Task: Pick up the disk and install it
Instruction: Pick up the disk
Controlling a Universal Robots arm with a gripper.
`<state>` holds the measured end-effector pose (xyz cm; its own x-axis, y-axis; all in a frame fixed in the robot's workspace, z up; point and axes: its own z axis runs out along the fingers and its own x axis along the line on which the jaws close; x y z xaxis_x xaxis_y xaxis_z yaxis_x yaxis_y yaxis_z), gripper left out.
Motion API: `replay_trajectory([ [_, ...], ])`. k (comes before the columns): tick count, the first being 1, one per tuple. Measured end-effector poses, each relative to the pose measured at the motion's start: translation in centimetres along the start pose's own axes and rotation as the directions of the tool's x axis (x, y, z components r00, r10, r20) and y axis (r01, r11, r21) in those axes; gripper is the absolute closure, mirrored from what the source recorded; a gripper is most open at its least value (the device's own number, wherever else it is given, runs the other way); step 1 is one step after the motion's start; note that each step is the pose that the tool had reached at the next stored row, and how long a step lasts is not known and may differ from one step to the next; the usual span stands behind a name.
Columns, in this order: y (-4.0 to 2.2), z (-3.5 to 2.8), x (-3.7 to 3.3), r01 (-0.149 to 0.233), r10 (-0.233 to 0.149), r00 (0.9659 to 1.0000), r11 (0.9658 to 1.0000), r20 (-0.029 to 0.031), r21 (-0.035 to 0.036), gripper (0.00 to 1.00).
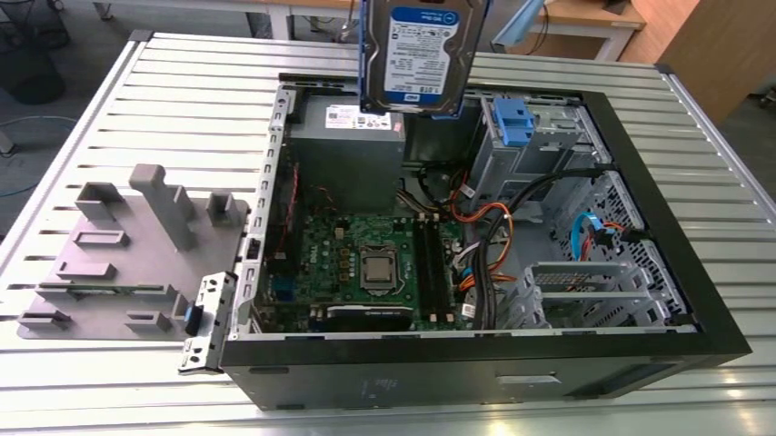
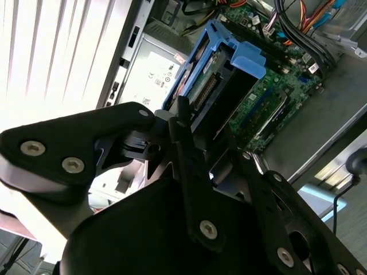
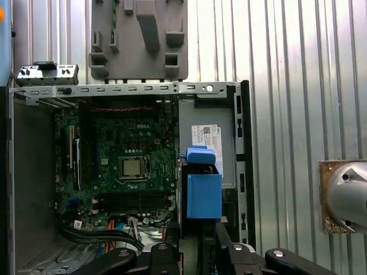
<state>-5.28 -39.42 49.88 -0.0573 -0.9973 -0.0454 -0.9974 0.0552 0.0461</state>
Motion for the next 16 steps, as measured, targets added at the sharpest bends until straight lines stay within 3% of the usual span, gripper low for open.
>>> replay_trajectory([
  [8, -0.08, 0.00, 0.00, 0.000, 0.000, 1.0000, 1.0000, -0.0002, 0.0001, 0.65],
  [16, -0.11, -0.03, 0.53, -0.001, 0.001, 0.9999, 1.0000, -0.0128, 0.0008, 0.65],
])
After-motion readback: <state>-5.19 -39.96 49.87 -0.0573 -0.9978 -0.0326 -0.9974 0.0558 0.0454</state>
